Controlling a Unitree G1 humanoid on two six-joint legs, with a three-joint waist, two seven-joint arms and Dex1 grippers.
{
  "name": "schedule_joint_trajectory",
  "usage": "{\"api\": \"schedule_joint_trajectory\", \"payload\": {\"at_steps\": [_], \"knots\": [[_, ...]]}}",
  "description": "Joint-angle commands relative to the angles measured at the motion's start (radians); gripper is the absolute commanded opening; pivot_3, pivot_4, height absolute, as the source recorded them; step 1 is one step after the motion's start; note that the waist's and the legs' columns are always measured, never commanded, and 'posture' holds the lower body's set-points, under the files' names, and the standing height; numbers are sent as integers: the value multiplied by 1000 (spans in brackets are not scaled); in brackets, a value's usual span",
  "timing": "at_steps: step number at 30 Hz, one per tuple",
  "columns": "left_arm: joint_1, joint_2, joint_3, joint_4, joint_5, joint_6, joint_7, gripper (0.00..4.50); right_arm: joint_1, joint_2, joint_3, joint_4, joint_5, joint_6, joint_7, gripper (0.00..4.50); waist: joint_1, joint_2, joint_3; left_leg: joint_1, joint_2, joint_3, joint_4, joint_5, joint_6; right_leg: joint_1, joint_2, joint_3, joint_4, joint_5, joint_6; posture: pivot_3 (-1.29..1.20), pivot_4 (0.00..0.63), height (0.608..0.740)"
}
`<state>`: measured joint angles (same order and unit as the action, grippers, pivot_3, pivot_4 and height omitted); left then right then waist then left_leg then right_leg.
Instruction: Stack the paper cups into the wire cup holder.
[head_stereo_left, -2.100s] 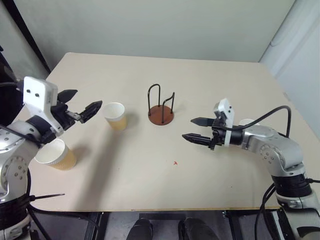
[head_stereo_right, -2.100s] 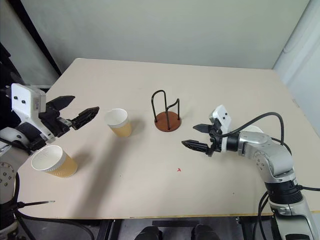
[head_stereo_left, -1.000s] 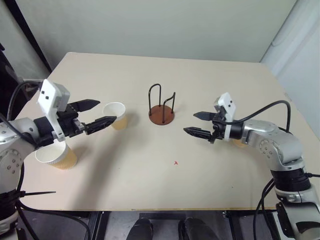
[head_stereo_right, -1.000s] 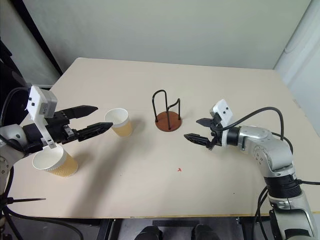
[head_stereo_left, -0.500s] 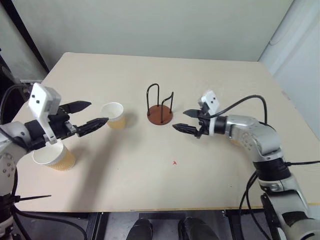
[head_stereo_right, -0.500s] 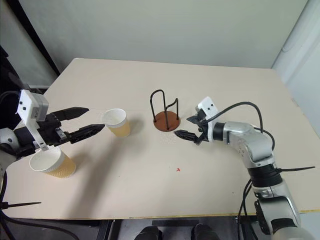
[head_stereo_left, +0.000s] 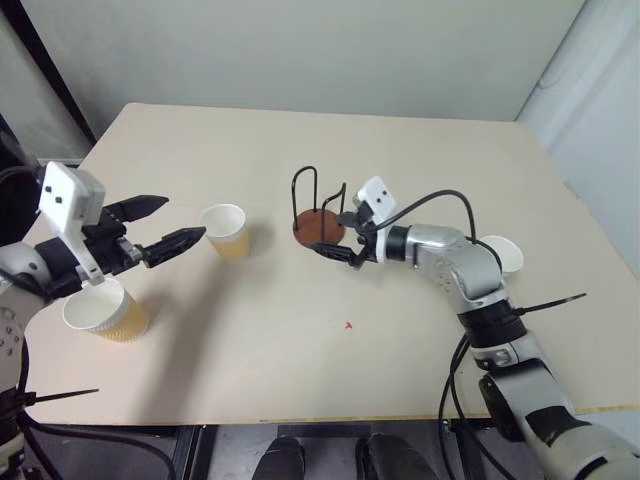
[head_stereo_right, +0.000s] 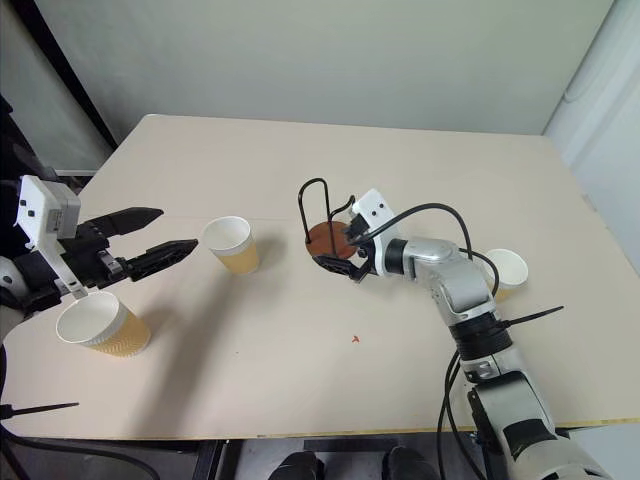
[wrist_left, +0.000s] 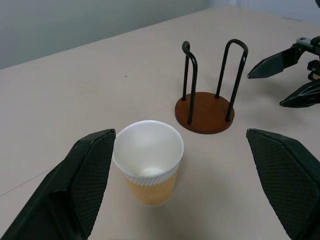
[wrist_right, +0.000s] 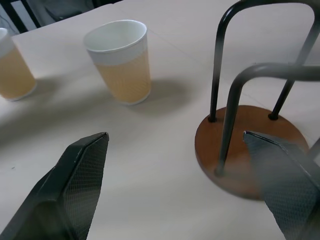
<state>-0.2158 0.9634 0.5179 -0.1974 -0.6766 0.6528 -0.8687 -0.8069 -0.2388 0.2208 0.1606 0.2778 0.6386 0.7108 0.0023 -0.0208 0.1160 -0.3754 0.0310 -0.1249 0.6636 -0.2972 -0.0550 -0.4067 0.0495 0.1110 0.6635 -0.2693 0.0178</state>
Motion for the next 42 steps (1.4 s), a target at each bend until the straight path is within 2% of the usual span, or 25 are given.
{"api": "schedule_joint_trajectory", "payload": {"at_steps": [1,15,18,23,29,35,42], "knots": [[-2,5,45,-24,-16,-9,2,4490,-37,20,2,27,-26,-54,-3,4465,1,0,0,-1,0,0,0,0,0,-1,0,0,0,0,0,0,150,740],[22,-3,59,-47,-21,-9,22,4490,-126,99,-29,201,-105,-125,-56,4465,0,0,0,-7,0,0,1,1,-2,-7,0,-1,0,0,-1,0,150,740],[28,-6,60,-52,-23,-8,28,4500,-155,107,-52,238,-110,-112,-94,3901,0,0,0,-7,0,0,1,1,-2,-7,0,-1,0,0,-1,0,150,740],[32,-10,54,-56,-26,-7,29,4500,-186,109,-77,264,-109,-74,-131,2124,0,0,0,-7,1,0,0,1,-2,-8,0,-1,0,0,-1,0,150,740],[37,-8,44,-60,-34,0,19,4500,-182,84,-81,219,-92,-33,-89,11,0,0,0,-7,1,0,0,1,-2,-8,0,-1,0,0,-1,0,150,740],[41,-3,9,-61,-36,4,-5,4500,-124,-14,-45,64,-59,-1,60,11,1,0,0,-8,1,0,1,1,-2,-8,0,-1,0,1,-1,0,150,740],[47,12,-39,-87,-54,22,-59,4500,-26,-190,-14,-191,1,73,236,11,1,0,0,-8,1,0,2,1,-2,-7,0,-1,1,1,-1,0,150,740]]}}
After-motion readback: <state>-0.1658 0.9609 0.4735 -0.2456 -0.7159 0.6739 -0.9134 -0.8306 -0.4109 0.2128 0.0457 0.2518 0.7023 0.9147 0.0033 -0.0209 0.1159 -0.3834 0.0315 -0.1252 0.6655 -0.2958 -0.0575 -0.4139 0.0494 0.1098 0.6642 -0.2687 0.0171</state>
